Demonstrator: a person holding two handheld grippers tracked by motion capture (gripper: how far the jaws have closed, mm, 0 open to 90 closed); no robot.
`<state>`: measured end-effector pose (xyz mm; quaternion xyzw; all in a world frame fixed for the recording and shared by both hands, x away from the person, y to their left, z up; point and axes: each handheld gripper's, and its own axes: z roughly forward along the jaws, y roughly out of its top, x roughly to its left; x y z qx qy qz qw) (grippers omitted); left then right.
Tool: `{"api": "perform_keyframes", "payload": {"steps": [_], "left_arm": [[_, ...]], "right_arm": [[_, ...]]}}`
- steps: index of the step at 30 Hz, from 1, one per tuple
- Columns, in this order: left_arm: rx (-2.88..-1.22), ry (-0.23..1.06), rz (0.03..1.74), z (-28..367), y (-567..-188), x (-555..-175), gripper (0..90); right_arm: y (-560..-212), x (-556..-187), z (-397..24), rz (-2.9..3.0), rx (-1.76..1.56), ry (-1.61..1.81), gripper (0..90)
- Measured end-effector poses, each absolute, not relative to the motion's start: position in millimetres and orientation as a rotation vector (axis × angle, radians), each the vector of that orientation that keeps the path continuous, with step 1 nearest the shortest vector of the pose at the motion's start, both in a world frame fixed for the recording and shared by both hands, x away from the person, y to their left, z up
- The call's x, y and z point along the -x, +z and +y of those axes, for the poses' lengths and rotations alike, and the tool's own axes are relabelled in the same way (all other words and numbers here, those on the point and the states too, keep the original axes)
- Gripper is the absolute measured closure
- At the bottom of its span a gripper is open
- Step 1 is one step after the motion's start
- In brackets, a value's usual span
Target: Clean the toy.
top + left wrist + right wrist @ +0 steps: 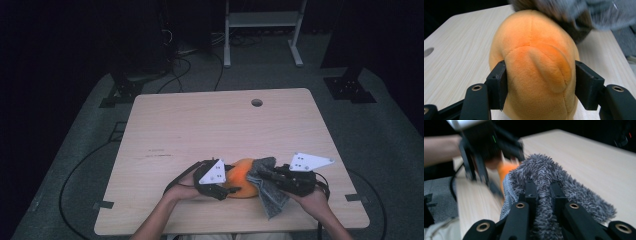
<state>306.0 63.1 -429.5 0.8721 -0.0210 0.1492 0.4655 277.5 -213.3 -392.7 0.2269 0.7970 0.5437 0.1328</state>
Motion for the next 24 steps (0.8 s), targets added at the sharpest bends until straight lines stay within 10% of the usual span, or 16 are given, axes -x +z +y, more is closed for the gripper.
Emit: {"api": "perform_keyframes", "payload": {"steps": [4, 8, 24], "left_arm": [[-2.153, 0.362, -0.032, 65, -428, -303, 34.5], [-2.106, 0.233, 0.172, 67, -422, -305, 13.3], [-2.131, 0.282, 0.212, 81, -428, -303, 31.8]], "right_arm": [[-380, -286, -193, 2.360, -0.593, 1.529, 79.6], [-391, -289, -179, 2.417, -0.603, 1.514, 79.6], [-425, -292, -237, 2.350, -0.852, 1.512, 79.6]]}}
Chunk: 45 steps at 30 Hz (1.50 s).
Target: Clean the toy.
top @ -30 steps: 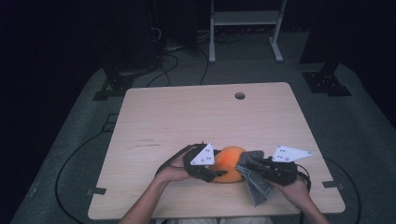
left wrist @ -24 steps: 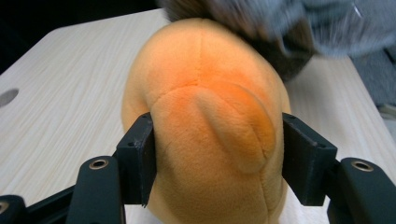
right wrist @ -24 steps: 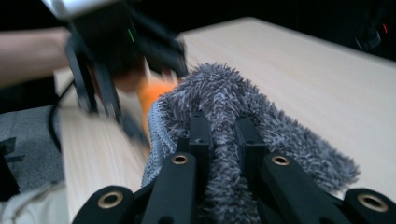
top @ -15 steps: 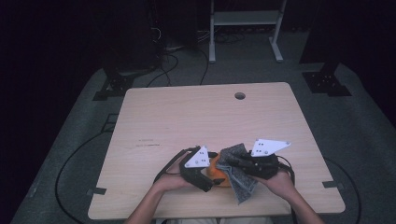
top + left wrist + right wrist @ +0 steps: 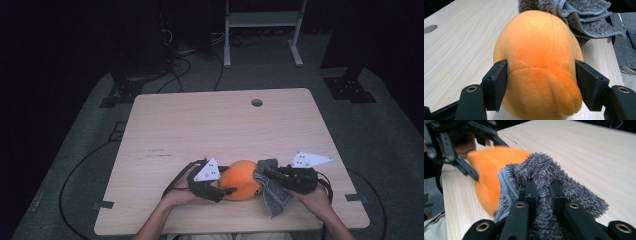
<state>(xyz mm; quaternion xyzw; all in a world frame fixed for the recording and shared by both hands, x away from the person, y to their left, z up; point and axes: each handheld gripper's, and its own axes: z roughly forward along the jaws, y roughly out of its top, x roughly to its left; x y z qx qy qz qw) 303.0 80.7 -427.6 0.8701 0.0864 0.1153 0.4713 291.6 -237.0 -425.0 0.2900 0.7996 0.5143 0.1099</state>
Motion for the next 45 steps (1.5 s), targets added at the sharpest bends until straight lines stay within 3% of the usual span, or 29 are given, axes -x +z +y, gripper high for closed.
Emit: {"api": "perform_keyframes", "payload": {"steps": [5, 13, 29, 45], "left_arm": [[-2.140, 0.286, 0.188, 82, -428, -302, 32.0], [-2.148, 0.288, 0.169, 81, -428, -300, 32.6], [-2.112, 0.271, 0.170, 88, -433, -300, 33.1], [-2.166, 0.312, 0.069, 66, -421, -297, 34.6]], "right_arm": [[-432, -289, -243, 2.374, -0.881, 1.490, 79.6], [-408, -284, -223, 2.352, -0.722, 1.596, 79.6], [-443, -294, -248, 2.422, -0.917, 1.484, 79.6], [-396, -288, -207, 2.403, -0.621, 1.539, 79.6]]}}
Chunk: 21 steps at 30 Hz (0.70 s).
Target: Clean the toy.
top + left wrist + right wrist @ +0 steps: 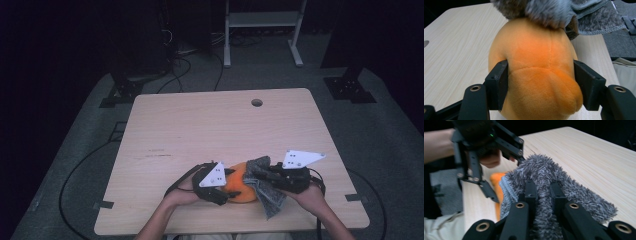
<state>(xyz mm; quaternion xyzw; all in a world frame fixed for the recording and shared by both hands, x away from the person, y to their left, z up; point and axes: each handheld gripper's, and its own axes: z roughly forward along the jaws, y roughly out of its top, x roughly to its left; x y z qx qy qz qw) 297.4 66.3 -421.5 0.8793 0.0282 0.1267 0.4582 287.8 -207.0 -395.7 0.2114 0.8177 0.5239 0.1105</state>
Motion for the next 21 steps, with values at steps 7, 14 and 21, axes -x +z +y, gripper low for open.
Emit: {"api": "perform_keyframes", "payload": {"steps": [7, 14, 21], "left_arm": [[-2.139, 0.242, 0.325, 70, -425, -306, 16.2], [-2.170, 0.322, 0.213, 64, -420, -300, 34.5], [-2.209, 0.412, 0.083, 55, -415, -292, 34.7]], "right_arm": [[-405, -294, -218, 2.392, -0.713, 1.511, 79.6], [-391, -283, -205, 2.391, -0.627, 1.450, 79.7], [-374, -275, -161, 2.457, -0.455, 1.444, 79.7]]}}
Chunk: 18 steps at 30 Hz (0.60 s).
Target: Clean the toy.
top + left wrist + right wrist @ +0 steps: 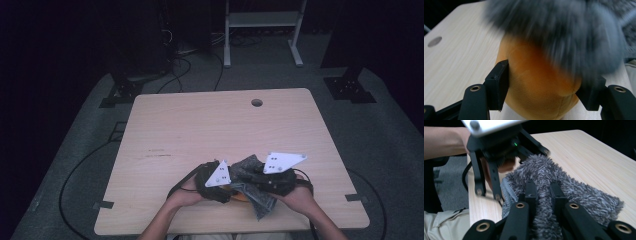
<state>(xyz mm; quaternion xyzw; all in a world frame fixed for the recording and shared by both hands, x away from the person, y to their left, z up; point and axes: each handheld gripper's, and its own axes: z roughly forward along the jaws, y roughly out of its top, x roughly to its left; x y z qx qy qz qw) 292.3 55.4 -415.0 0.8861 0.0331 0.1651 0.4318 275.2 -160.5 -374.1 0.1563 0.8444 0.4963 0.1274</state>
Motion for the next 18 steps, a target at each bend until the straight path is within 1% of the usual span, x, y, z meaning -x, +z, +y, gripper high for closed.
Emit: {"api": "perform_keyframes", "payload": {"steps": [2, 4, 10, 14, 18], "left_arm": [[-2.209, 0.392, 0.109, 59, -416, -295, 36.3], [-2.203, 0.357, 0.163, 65, -420, -298, 37.5], [-2.180, 0.284, 0.286, 89, -430, -305, 38.5], [-2.180, 0.278, 0.297, 90, -431, -305, 38.7], [-2.188, 0.275, 0.301, 90, -431, -306, 38.9]], "right_arm": [[-375, -279, -155, 2.466, -0.455, 1.414, 79.7], [-378, -283, -161, 2.444, -0.490, 1.425, 79.7], [-395, -287, -199, 2.361, -0.651, 1.462, 79.7], [-412, -286, -219, 2.354, -0.749, 1.509, 79.6], [-422, -284, -230, 2.359, -0.796, 1.511, 79.6]]}}
